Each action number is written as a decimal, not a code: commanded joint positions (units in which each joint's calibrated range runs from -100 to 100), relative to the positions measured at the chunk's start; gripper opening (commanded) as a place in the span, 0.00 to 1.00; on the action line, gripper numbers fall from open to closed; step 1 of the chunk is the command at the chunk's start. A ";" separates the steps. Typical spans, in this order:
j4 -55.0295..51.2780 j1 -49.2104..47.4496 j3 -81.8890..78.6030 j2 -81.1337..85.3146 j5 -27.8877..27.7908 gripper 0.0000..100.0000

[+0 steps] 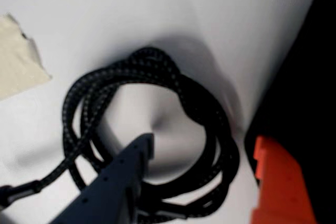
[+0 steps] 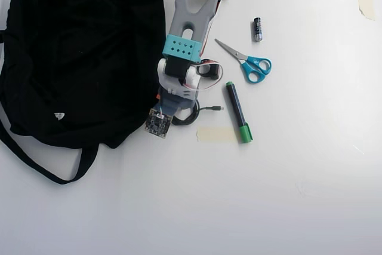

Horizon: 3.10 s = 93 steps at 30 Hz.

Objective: Put the cable into the black bag

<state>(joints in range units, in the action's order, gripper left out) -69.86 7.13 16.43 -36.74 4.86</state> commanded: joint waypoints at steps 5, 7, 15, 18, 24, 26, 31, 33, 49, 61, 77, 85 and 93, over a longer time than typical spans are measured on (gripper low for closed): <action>0.87 -0.69 2.17 0.55 0.17 0.24; 0.78 -0.62 2.17 0.80 0.07 0.24; -2.58 -0.84 5.40 1.88 -0.30 0.24; -5.51 -0.84 8.55 1.80 -0.35 0.24; -6.37 -1.52 10.07 1.63 -0.56 0.25; -6.46 -2.56 10.07 1.72 -1.08 0.25; -6.89 -3.91 10.07 1.72 -1.19 0.24; -7.14 -4.36 9.80 1.72 -0.98 0.24; -7.66 -2.86 9.36 0.55 -1.29 0.25; -6.97 -1.82 6.75 0.39 -1.29 0.25; -6.71 -2.19 6.57 -2.68 -1.24 0.24; -5.94 -2.27 6.48 -3.01 -1.24 0.24; -5.94 -2.19 6.12 -3.01 -1.24 0.24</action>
<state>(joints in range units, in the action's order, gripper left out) -76.64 5.00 21.78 -40.39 3.88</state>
